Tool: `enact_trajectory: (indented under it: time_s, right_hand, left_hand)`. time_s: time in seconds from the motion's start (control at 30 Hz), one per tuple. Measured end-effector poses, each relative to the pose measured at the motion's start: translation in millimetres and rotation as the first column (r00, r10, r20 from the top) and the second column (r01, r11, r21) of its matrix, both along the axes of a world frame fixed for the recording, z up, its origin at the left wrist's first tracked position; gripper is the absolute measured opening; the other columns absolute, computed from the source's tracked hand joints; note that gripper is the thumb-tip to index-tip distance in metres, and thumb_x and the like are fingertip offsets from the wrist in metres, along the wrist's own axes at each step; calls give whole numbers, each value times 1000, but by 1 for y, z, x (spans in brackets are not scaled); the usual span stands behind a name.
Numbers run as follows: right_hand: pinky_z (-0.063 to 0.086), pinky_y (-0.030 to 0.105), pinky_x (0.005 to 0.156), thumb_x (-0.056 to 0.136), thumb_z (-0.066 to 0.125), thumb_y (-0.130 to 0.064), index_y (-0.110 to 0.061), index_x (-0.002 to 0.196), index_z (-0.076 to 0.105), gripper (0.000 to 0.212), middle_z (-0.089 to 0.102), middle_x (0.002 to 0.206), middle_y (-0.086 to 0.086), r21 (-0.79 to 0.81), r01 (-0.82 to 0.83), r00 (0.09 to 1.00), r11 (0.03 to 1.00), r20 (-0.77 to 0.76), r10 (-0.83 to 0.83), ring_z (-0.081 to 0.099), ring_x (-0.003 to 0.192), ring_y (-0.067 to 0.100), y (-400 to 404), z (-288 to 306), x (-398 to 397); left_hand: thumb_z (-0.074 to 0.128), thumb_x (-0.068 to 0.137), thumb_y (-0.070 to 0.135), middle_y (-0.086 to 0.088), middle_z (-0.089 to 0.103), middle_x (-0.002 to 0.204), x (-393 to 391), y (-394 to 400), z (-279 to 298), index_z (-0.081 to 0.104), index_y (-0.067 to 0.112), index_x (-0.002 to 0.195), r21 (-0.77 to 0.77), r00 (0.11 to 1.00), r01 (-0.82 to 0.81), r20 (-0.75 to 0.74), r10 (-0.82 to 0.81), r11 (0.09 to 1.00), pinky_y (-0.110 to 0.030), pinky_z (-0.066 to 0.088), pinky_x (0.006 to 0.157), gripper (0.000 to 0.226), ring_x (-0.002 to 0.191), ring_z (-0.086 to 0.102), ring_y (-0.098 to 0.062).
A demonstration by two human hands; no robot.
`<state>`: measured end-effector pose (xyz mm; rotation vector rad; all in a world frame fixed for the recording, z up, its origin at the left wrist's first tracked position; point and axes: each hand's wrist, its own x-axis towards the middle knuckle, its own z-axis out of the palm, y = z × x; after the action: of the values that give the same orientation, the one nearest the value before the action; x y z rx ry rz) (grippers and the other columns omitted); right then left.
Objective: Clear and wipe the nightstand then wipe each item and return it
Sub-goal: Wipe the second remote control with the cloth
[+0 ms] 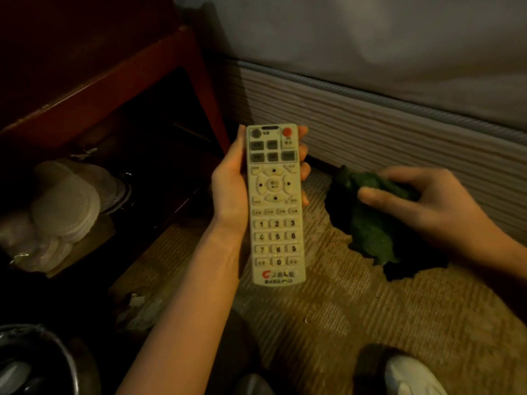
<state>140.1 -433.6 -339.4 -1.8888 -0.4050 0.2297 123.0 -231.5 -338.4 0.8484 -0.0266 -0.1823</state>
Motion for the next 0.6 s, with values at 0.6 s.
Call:
enact_trajectory:
  time_s: [0.6]
  right_hand:
    - [46,6,59,79,67,-33,-30,90,59,14,66,80,-12,112,-24,953,993,301,-11,64,72,-2,19,24,-24]
  left_hand:
    - [16,89,67,-2,56,71,-2,-6,-3,62,11,89,64,989,-137,-38,140,988,-25,44,53,72,58,51,-15]
